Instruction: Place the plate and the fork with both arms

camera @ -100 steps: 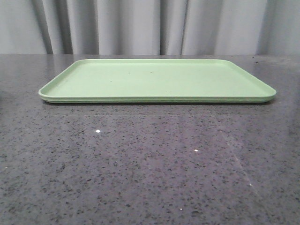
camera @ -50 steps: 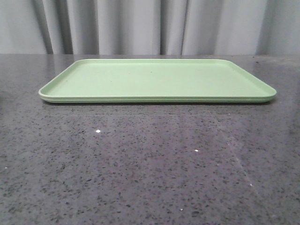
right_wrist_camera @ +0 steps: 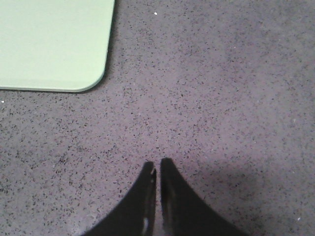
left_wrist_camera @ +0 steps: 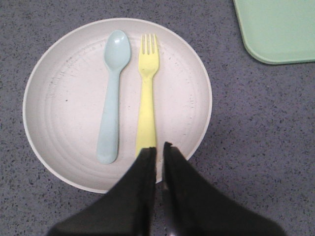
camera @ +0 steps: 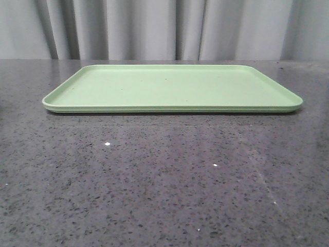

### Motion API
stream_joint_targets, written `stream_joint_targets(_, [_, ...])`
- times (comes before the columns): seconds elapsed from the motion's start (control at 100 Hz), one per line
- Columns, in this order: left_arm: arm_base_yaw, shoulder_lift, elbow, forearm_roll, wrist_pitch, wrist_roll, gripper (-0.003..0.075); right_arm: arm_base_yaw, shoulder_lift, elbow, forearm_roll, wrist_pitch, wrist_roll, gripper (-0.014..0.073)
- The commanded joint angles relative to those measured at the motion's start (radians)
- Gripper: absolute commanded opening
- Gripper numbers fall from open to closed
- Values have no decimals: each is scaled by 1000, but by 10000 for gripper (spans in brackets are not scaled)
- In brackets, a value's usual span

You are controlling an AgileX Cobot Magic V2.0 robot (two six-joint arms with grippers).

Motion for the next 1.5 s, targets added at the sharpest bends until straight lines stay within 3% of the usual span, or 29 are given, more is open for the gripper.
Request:
stream_joint_targets(0.0, [2,0,-35,-2,-47,15,227,-1,7,-34,0,-57,-2,234])
stream_joint_targets(0.05, [2,0,-35,-2,-47,15,368,-1,7,-34,0,-57,-2,334])
stream_joint_targets(0.13, [2,0,-35,-2,-49,15,545,-1,7,-34,0,-57,-2,411])
stream_joint_targets(0.21, [2,0,-35,-2,-61,15,624,-1,7,-34,0,-61,-2,420])
stream_joint_targets(0.52, [2,0,-35,-2,-150,15,617,-1,7,-34,0,-79,-2,420])
stream_joint_targets(0.81, [10,62,-36,129,-202,13,617,-1,7,-34,0,-82,-2,420])
stream_joint_targets(1.49, [407,283,-36,19,-332,15,617,-1,7,-34,0,-87,-2,420])
